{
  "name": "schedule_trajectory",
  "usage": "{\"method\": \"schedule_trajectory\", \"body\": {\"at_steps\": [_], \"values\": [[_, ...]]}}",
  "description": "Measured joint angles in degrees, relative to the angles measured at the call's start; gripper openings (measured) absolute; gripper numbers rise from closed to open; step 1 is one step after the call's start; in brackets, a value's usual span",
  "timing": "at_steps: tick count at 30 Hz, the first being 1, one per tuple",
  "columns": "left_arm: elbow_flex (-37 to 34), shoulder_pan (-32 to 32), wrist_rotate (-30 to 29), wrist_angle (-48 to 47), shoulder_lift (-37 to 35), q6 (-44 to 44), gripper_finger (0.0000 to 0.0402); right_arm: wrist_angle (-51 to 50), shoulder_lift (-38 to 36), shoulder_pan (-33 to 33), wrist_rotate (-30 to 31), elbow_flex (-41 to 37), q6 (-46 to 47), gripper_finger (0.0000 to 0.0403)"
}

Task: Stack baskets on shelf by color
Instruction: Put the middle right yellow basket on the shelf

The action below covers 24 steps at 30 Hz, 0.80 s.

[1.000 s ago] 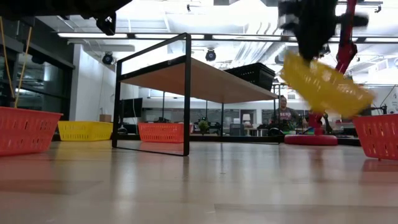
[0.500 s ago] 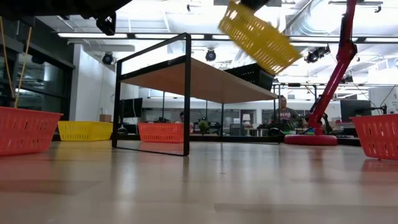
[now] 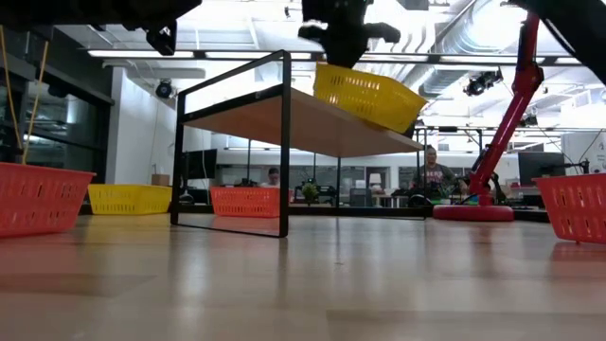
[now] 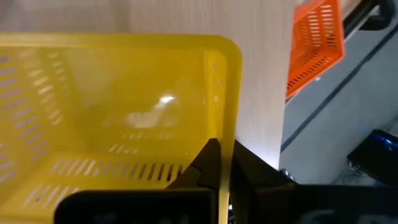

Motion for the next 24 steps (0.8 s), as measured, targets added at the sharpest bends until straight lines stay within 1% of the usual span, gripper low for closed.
{"method": "schedule_trajectory", "body": {"at_steps": [7, 11, 17, 19, 24], "values": [[0.0, 0.0, 0.0, 0.0, 0.0, 1.3, 0.0, 2.3, 2.3, -1.6, -0.4, 0.0, -4.4, 0.0], [0.0, 0.0, 0.0, 0.0, 0.0, 1.9, 0.0, 5.8, 2.4, -1.8, -3.0, 0.1, -6.7, 0.0007], [0.0, 0.0, 0.0, -0.1, 0.0, 2.0, 0.0, 10.6, 2.6, -1.8, -4.4, 0.1, -6.6, 0.0021], [0.0, 0.0, 0.0, -0.2, 0.0, 2.0, 0.0, 11.4, 2.6, -1.8, -4.4, 0.1, -5.2, 0.0028], [0.0, 0.0, 0.0, -0.2, 0.0, 2.0, 0.0, 12.5, 2.6, -1.8, -4.6, 0.1, -2.6, 0.0056]]}}
